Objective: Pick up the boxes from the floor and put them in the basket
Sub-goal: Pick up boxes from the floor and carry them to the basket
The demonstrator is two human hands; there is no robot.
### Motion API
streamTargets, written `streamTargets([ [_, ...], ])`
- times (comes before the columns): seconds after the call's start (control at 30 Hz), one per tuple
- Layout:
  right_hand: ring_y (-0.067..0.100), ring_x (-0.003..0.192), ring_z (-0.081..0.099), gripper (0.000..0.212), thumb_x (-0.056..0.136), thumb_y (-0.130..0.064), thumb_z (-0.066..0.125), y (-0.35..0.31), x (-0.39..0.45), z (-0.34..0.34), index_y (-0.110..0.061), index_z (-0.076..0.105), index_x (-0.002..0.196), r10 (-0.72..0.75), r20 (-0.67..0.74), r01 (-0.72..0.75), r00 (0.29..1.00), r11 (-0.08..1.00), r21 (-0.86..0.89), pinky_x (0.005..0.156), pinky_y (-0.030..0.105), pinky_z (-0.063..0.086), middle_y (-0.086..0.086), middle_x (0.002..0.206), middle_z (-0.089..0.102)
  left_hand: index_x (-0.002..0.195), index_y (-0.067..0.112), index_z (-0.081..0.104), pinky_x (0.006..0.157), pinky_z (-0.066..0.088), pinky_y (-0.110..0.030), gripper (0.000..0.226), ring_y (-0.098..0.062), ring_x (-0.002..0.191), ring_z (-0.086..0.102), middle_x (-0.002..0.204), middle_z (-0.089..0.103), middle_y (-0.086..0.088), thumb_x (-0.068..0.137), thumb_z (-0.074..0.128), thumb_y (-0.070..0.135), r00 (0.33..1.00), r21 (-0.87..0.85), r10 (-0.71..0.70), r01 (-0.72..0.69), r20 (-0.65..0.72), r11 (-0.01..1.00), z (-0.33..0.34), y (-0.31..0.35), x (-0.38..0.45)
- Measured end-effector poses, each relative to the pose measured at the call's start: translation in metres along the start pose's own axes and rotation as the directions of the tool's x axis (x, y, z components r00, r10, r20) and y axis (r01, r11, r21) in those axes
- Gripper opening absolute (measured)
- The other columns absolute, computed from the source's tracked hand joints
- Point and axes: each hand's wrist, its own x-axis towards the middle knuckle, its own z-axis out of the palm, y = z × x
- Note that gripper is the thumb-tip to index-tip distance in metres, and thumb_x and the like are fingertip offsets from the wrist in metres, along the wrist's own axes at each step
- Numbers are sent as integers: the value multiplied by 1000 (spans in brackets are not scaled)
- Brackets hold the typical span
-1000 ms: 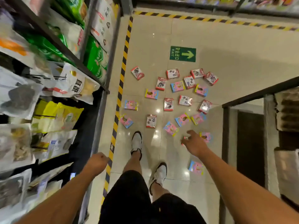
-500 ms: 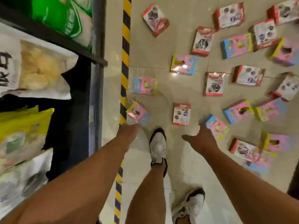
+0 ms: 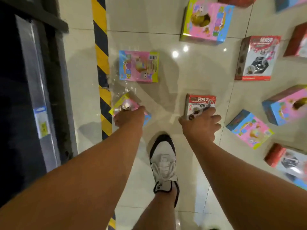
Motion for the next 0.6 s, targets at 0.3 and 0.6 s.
streamTargets([
  [0.3,38,115,51,104,60,-46,88,3,12,-14,-20,24,138,-73,31,71,997,996,61,85,52,51,10,124,41,117,11,61,86,56,-41,84,-31,101,65,113,67,-8,50,72,60,995,-149,104,-102,4,984,-37,9,-73],
  [0.6,29,85,65,43,71,-54,56,36,-76,-70,-30,42,104,-94,161,6,982,880,475,76,50,58,6,99,62,103,24,69,70,50,-32,57,-23,86,70,95,74,-5,56,74,54,907,-151,343,-314,243,937,-74,-31,-166],
])
